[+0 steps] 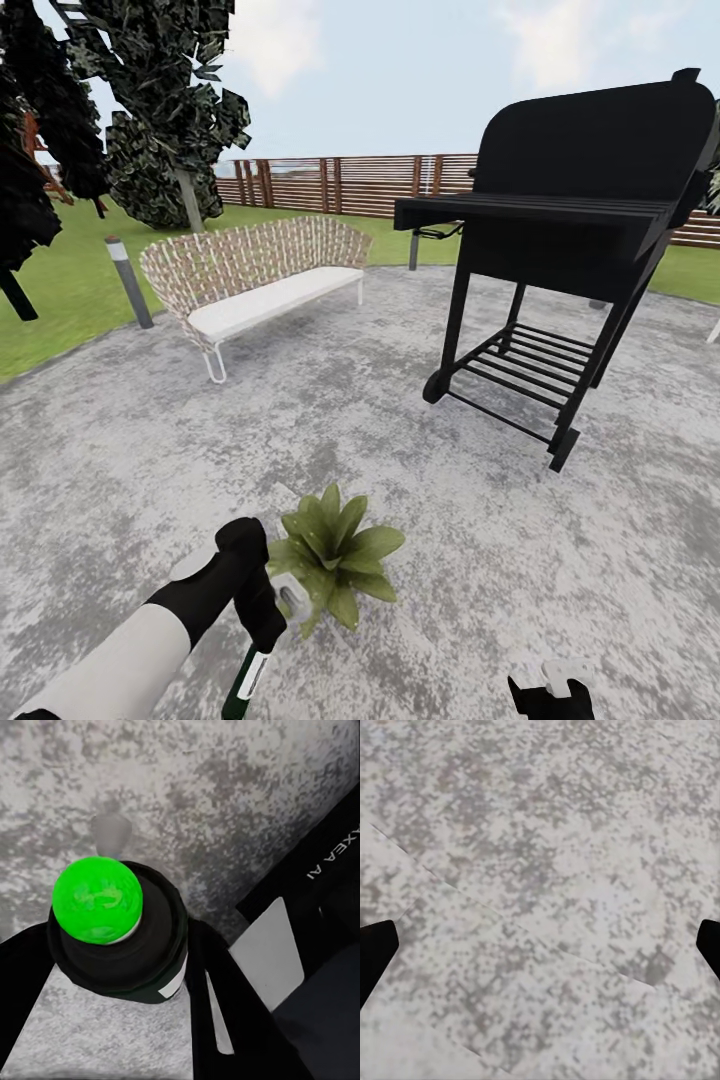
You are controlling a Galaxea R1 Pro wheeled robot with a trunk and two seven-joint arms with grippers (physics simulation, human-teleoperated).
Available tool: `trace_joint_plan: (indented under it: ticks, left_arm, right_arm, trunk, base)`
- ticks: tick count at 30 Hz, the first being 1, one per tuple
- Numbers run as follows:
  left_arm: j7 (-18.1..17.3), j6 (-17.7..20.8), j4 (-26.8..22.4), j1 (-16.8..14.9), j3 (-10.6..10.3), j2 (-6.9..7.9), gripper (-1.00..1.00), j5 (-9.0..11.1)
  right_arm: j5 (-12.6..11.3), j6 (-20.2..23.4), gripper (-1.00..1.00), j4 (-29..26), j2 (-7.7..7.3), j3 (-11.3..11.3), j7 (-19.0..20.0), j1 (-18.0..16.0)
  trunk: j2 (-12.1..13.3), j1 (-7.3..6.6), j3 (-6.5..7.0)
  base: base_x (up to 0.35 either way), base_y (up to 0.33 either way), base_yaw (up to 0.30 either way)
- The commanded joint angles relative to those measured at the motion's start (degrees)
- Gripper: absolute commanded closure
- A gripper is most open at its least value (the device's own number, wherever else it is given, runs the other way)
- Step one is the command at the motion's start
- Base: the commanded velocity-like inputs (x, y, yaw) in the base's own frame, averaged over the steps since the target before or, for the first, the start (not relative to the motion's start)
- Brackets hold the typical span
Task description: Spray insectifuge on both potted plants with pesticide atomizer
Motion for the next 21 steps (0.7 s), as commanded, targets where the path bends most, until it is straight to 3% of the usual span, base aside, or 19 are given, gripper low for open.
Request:
trace_joint_plan:
  ticks: [1, 2, 3, 5, 7, 10, 13, 16, 21]
  left_arm:
    - [0.6, 0.6, -0.1, 0.0, 0.8, -0.10, 1.00, -0.4]
    - [2.7, 0.6, -0.1, -0.3, 3.8, -0.81, 1.00, -0.4]
    - [3.7, 0.6, -0.1, -0.6, 5.4, -3.16, 1.00, -0.4]
    - [4.1, 0.7, 0.0, -0.8, 5.6, -5.08, 1.00, -0.5]
    - [5.5, 0.7, 0.1, -0.9, 5.8, -5.93, 1.00, -0.5]
    - [8.4, 0.8, 1.1, -0.3, 6.0, -4.85, 1.00, -0.5]
    - [9.4, 0.7, 2.1, -0.1, 6.0, -1.69, 1.00, -0.3]
    - [9.4, 0.7, 3.8, -0.1, 5.7, -1.95, 1.00, -0.4]
    - [9.5, 0.7, 4.2, -0.1, 5.6, -3.70, 1.00, -0.5]
  right_arm:
    - [0.2, -0.2, -1.00, 0.0, 0.01, -0.5, 0.4, 0.0]
    - [0.2, -0.2, -1.00, 0.0, 0.01, -0.5, 0.4, 0.0]
    - [0.2, -0.2, -1.00, 0.0, 0.01, -0.5, 0.4, 0.0]
    - [0.2, -0.2, -1.00, 0.0, 0.01, -0.5, 0.4, 0.0]
    - [0.2, -0.2, -1.00, -0.1, 0.01, -0.5, 0.4, 0.0]
    - [0.2, -0.2, -1.00, 0.0, 0.01, -0.5, 0.4, 0.0]
    - [0.2, -0.2, -1.00, 0.0, 0.01, -0.5, 0.4, 0.0]
    - [0.2, -0.2, -1.00, -0.1, -0.01, -0.5, 0.4, 0.0]
    - [0.2, -0.2, -1.00, -0.1, -0.07, -0.5, 0.4, 0.0]
  trunk:
    - [0.0, -0.01, -0.05]
    - [0.0, -0.01, -0.05]
    - [0.0, -0.01, -0.05]
    - [0.0, -0.01, -0.05]
    - [0.0, -0.01, -0.05]
    - [0.0, -0.01, -0.05]
    - [0.0, -0.01, -0.05]
    - [0.0, -0.01, -0.05]
    - [0.0, -0.01, -0.05]
  base:
    - [0.000, 0.000, 0.020]
    - [0.000, 0.000, 0.007]
    - [0.000, 0.000, 0.001]
    - [0.000, 0.000, 0.000]
    - [0.000, 0.000, 0.000]
    - [0.000, 0.000, 0.000]
    - [0.000, 0.000, 0.000]
    - [0.000, 0.000, 0.000]
    - [0.000, 0.000, 0.000]
